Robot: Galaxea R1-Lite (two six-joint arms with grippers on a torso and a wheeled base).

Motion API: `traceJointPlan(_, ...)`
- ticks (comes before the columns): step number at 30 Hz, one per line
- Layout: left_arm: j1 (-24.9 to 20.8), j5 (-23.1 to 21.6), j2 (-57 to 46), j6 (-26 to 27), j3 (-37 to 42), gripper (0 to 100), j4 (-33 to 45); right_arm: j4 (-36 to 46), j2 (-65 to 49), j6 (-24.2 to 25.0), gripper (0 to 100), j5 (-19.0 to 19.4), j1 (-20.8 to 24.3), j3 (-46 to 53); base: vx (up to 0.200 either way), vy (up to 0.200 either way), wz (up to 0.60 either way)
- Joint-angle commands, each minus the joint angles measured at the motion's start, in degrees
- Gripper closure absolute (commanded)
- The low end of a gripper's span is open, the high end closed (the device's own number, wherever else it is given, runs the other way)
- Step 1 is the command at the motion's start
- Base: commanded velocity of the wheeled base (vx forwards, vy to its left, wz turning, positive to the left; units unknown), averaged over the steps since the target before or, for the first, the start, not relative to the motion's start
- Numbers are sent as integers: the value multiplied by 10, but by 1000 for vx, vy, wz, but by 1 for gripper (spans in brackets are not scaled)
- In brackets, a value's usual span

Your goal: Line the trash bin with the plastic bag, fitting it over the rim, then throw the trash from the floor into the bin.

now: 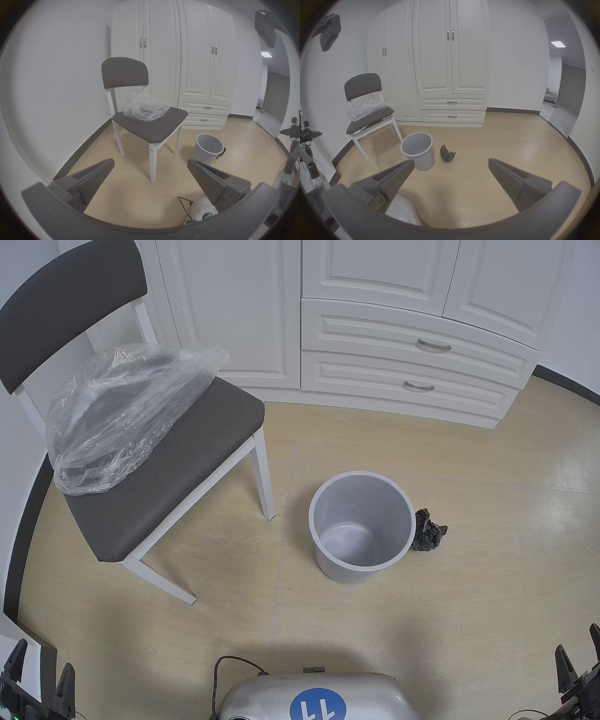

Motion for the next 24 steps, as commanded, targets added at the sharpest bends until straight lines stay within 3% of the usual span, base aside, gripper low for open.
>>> traceJointPlan(1, 0, -3, -9, 4, 10, 0, 0, 0, -9, -8, 0, 0, 0, 9, 0, 0, 0)
traceJointPlan(24, 0, -17, -9, 19, 10, 0, 0, 0, -9, -26, 0, 12, -1, 9, 0, 0, 0)
